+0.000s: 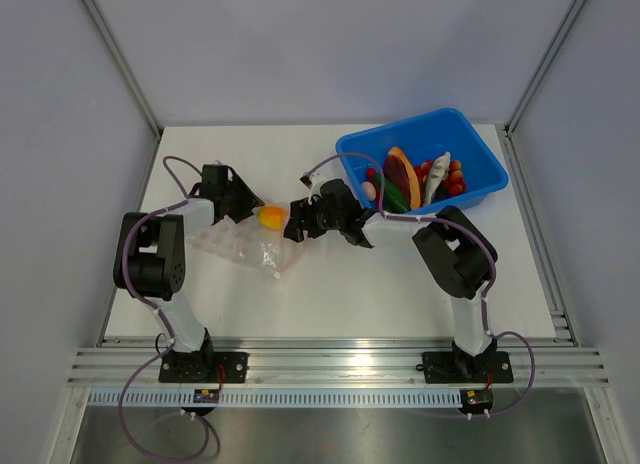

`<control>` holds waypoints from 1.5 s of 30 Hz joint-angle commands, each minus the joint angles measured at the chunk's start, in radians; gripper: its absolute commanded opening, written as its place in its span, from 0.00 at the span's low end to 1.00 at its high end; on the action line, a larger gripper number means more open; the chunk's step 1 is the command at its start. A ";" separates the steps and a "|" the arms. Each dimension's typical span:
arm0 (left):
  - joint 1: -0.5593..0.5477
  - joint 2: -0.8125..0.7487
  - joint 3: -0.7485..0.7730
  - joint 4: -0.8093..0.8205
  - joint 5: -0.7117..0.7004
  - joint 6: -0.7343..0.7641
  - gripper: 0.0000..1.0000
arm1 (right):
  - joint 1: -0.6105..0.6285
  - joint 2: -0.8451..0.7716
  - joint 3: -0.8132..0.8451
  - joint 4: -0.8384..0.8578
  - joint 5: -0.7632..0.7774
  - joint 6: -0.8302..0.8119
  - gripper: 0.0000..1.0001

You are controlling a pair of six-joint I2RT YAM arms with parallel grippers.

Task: Open the zip-top bag and remove the fake food
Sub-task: Pick up the fake fruit from the zipper food storage bag.

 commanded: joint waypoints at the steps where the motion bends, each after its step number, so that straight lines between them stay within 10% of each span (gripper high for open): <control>1: 0.002 0.004 0.024 0.020 0.036 0.007 0.49 | 0.015 0.031 0.044 0.042 0.070 0.007 0.76; 45: -0.101 0.086 0.122 -0.059 0.107 0.111 0.50 | 0.115 0.123 0.095 0.082 0.303 -0.449 0.86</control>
